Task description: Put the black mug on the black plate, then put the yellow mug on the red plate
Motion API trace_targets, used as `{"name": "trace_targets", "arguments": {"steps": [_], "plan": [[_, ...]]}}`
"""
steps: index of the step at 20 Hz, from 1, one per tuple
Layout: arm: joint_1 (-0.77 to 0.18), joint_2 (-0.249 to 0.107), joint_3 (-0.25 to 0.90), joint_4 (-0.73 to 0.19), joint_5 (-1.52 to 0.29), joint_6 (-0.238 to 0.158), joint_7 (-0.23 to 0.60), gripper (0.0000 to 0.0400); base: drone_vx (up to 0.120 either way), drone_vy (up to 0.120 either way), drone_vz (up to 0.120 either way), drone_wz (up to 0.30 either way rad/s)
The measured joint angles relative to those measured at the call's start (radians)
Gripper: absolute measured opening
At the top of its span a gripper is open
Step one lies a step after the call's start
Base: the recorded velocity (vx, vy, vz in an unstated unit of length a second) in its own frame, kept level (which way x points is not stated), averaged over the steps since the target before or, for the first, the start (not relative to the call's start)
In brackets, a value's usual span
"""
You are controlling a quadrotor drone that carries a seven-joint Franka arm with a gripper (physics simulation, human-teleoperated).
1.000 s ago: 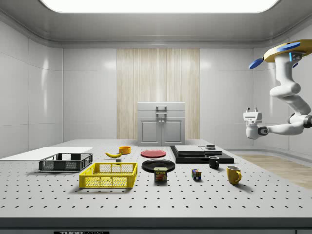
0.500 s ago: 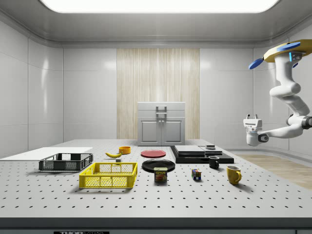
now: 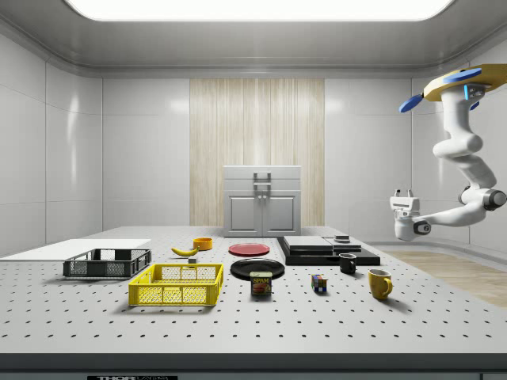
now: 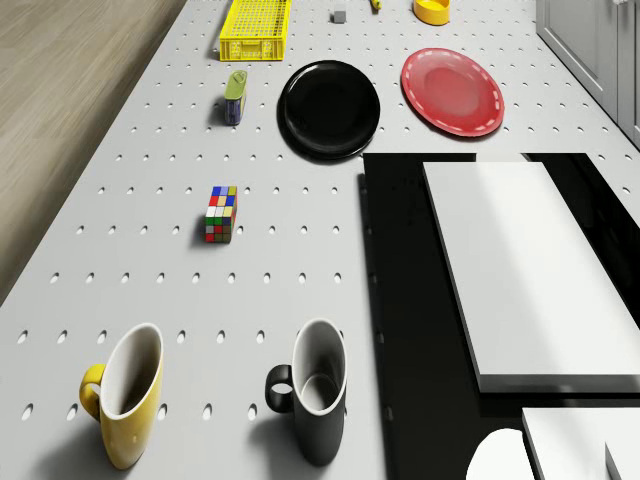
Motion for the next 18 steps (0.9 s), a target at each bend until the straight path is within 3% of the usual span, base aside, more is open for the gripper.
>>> {"name": "trace_targets", "arguments": {"steps": [4, 9, 18], "plan": [[-0.001, 0.0, 0.0, 0.003, 0.0, 0.0, 0.0, 0.04, 0.12, 0.0, 0.0, 0.0], [-0.001, -0.002, 0.001, 0.002, 0.0, 0.003, 0.0, 0.04, 0.112, -0.104, 0.0, 0.0], [-0.002, -0.006, 0.002, -0.001, -0.001, 0.009, -0.001, 0.04, 0.102, 0.0, 0.0, 0.0]]}}
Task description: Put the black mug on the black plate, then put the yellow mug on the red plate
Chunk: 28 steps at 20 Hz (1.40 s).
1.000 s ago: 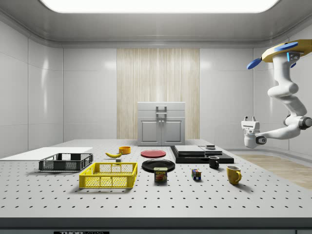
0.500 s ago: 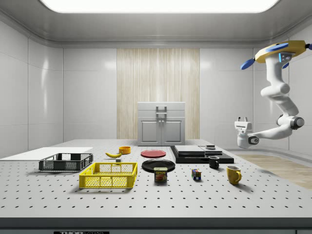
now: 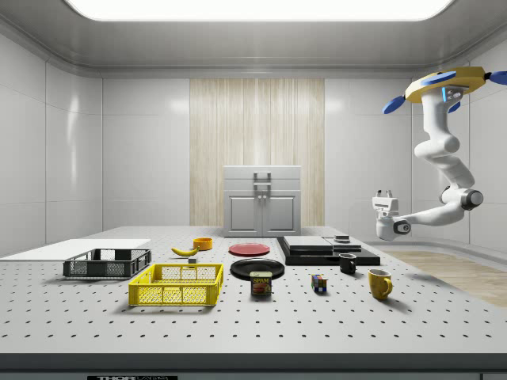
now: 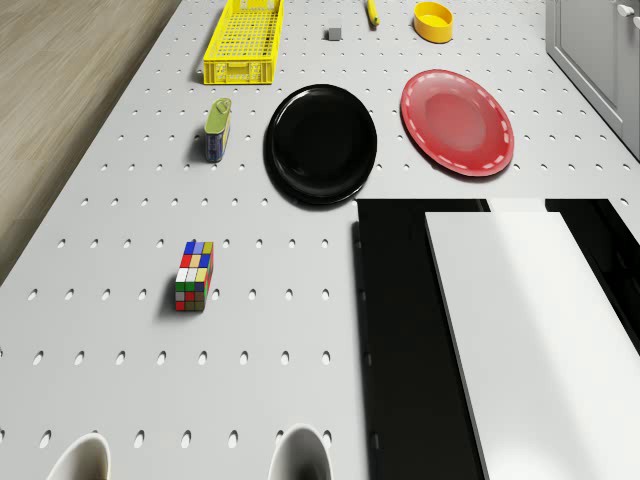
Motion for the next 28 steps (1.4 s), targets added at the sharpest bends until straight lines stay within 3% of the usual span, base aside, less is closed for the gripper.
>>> {"name": "trace_targets", "arguments": {"steps": [19, 28], "plan": [[-0.012, -0.01, 0.038, -0.011, -0.053, 0.015, 0.006, 0.04, 0.116, 0.0, 0.0, 0.0], [-0.055, -0.021, 0.176, -0.038, -0.247, 0.025, 0.032, 0.04, 0.111, 0.0, 0.0, 0.0]]}}
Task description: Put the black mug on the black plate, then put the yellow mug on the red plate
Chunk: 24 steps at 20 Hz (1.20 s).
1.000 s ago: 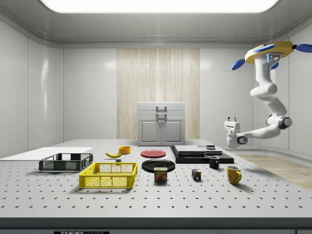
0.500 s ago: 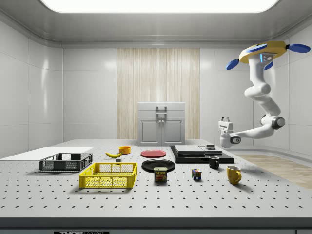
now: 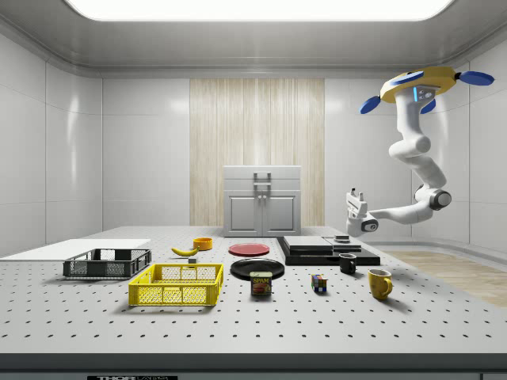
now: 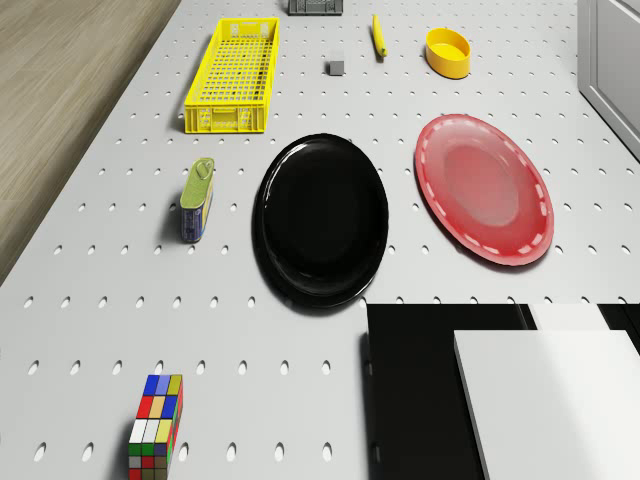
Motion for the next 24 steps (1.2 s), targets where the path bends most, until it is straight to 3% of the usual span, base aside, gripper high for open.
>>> {"name": "trace_targets", "arguments": {"steps": [6, 12, 17, 21, 24], "plan": [[-0.09, -0.031, 0.264, -0.129, -0.39, 0.02, 0.064, 0.04, 0.1, 0.0, -0.12, 0.0], [-0.29, -0.111, 0.636, -0.486, -1.044, 0.022, 0.253, 0.04, 0.033, 0.0, -0.12, 0.0], [-0.552, -0.18, 0.856, -0.715, -1.48, -0.076, 0.471, 0.04, 0.104, 0.0, -0.12, 0.0], [-0.733, -0.228, 0.955, -0.782, -1.647, -0.16, 0.595, 0.04, 0.0, 0.0, -0.12, 0.0], [-0.823, -0.259, 0.999, -0.801, -1.703, -0.2, 0.655, 0.04, 0.0, -0.093, -0.12, 0.0]]}}
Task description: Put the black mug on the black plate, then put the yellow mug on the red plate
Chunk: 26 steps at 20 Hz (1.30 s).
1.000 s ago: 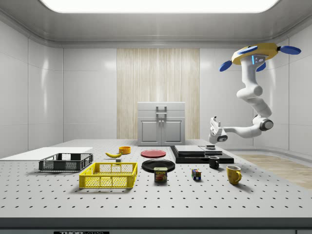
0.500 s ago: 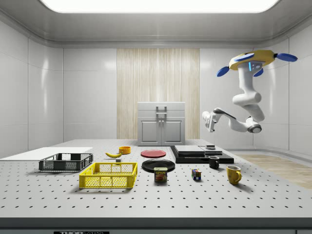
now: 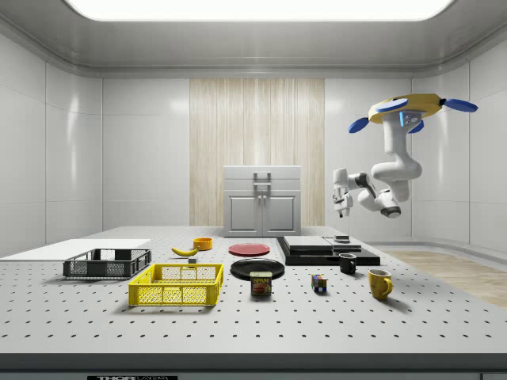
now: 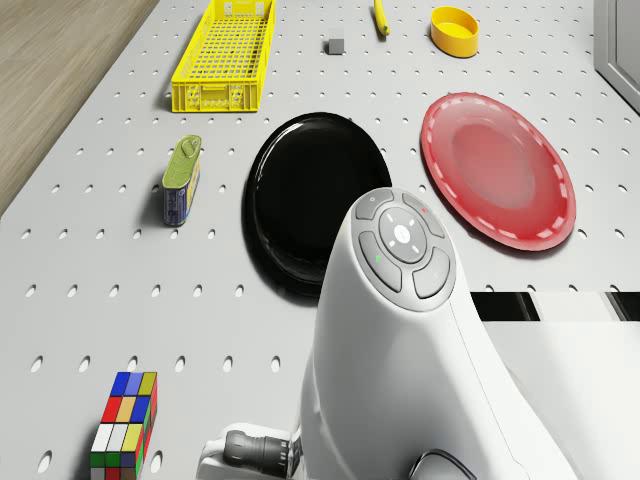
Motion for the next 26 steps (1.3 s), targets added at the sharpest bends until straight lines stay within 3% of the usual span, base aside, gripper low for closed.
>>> {"name": "trace_targets", "arguments": {"steps": [4, 9, 26], "plan": [[-0.074, -0.034, 0.036, -0.009, -0.031, -0.024, 0.049, 0.04, 0.0, -0.06, -0.12, 0.0], [-0.122, -0.068, 0.061, -0.012, -0.037, -0.026, 0.083, 0.04, 0.0, 0.0, -0.12, 0.0], [-0.181, -0.161, 0.103, -0.007, 0.0, 0.037, 0.131, 0.04, -0.012, 0.0, -0.12, 0.0]]}}
